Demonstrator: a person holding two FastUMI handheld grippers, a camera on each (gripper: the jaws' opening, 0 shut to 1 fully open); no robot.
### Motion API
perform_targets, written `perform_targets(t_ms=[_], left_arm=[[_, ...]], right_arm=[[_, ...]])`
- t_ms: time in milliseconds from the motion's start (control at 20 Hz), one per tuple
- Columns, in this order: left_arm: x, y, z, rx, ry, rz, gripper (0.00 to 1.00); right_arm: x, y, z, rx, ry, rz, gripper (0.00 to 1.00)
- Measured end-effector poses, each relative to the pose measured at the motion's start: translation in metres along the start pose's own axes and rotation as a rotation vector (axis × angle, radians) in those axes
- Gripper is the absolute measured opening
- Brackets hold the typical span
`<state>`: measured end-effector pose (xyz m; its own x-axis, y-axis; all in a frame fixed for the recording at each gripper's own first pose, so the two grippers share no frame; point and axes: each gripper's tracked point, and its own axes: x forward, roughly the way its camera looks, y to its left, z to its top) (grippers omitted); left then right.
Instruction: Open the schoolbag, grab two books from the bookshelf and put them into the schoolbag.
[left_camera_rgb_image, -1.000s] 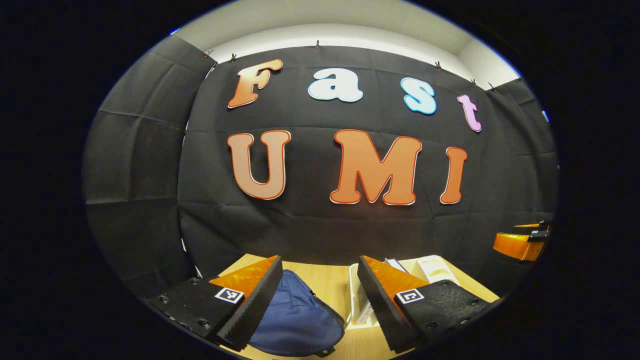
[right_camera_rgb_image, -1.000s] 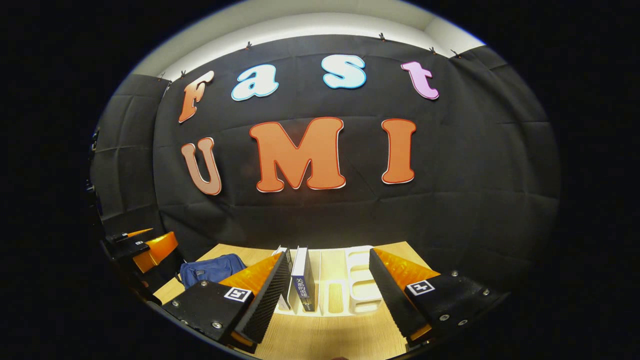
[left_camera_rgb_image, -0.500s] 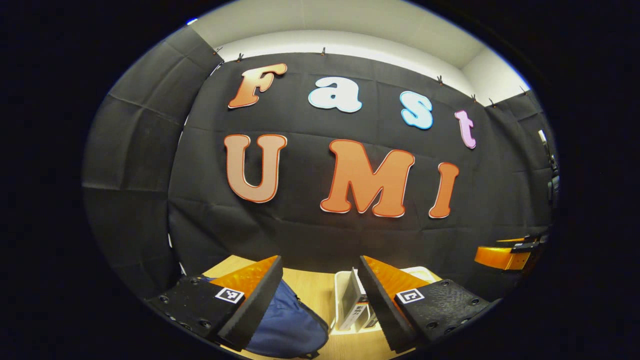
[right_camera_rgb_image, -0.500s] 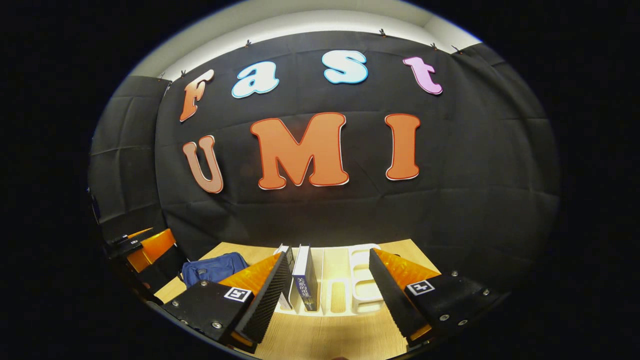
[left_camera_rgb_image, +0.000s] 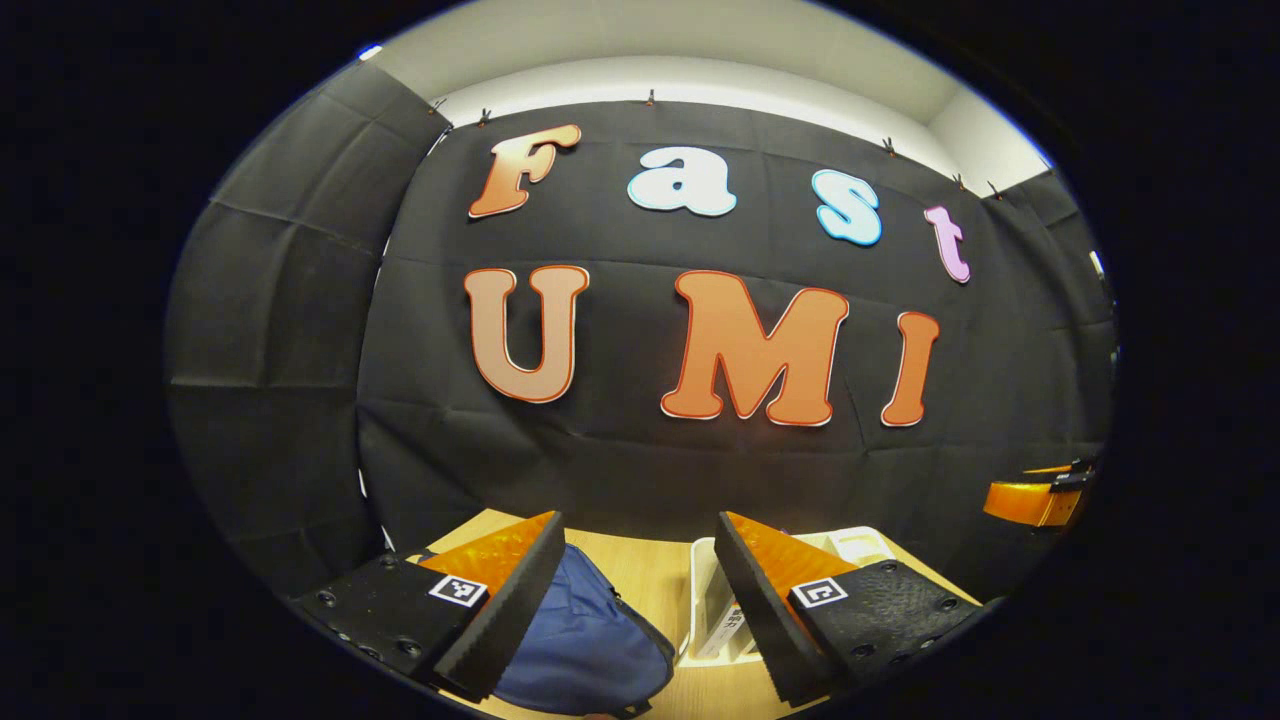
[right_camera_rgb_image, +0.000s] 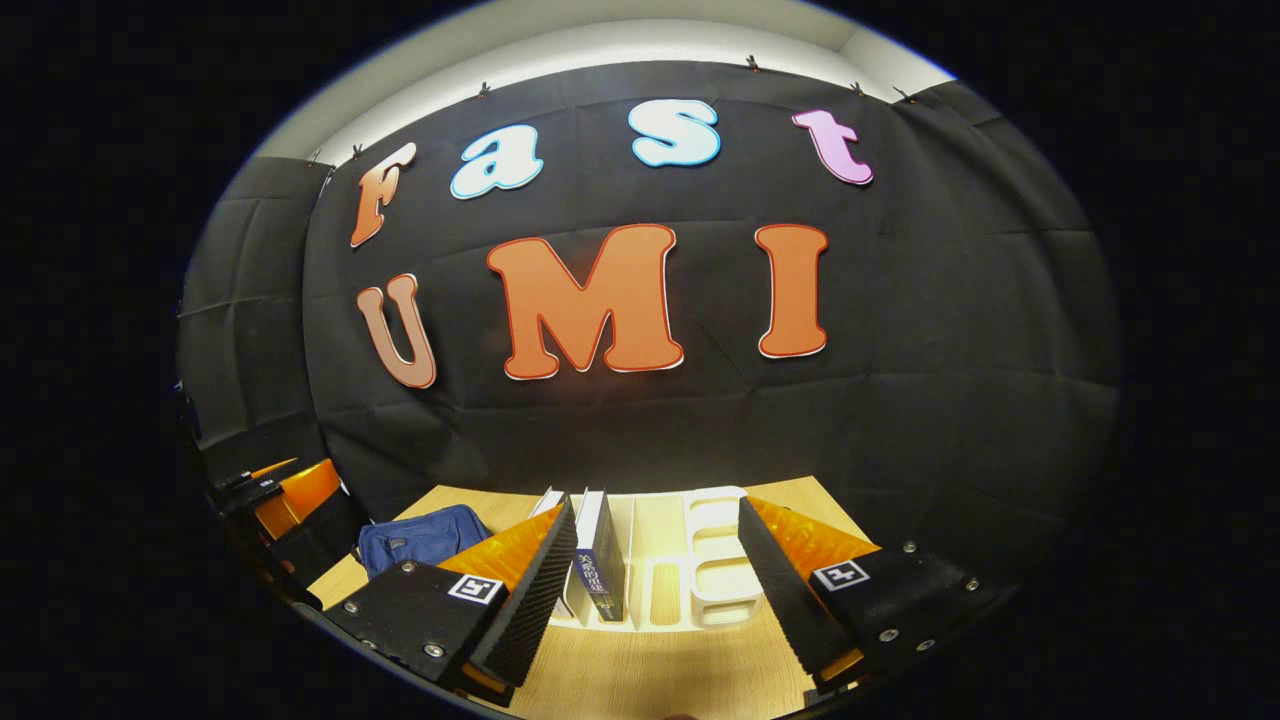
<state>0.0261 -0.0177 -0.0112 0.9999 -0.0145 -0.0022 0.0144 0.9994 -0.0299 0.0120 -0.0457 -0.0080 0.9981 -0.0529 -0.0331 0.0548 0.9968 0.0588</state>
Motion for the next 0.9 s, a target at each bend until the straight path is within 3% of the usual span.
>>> perform_targets(t_ms=[200, 500, 700, 900], left_arm=[[0.0, -0.014, -0.006, 0.04, 0.017, -0.03, 0.94], [0.002, -0.01, -0.028, 0.075, 0.064, -0.023, 0.94], [0.007, -0.009, -0.076, 0.168, 0.163, -0.015, 0.94], [0.009, -0.019, -0.146, 0.322, 0.269, -0.053, 0.95]], right_arm=[[-0.001, 0.0, -0.002, 0.012, 0.01, 0.006, 1.0], [-0.004, -0.008, -0.008, 0.013, 0.024, -0.002, 0.97], [-0.004, -0.018, -0.024, 0.023, 0.056, -0.02, 0.97], [-0.007, -0.038, -0.045, 0.039, 0.103, -0.056, 0.97]])
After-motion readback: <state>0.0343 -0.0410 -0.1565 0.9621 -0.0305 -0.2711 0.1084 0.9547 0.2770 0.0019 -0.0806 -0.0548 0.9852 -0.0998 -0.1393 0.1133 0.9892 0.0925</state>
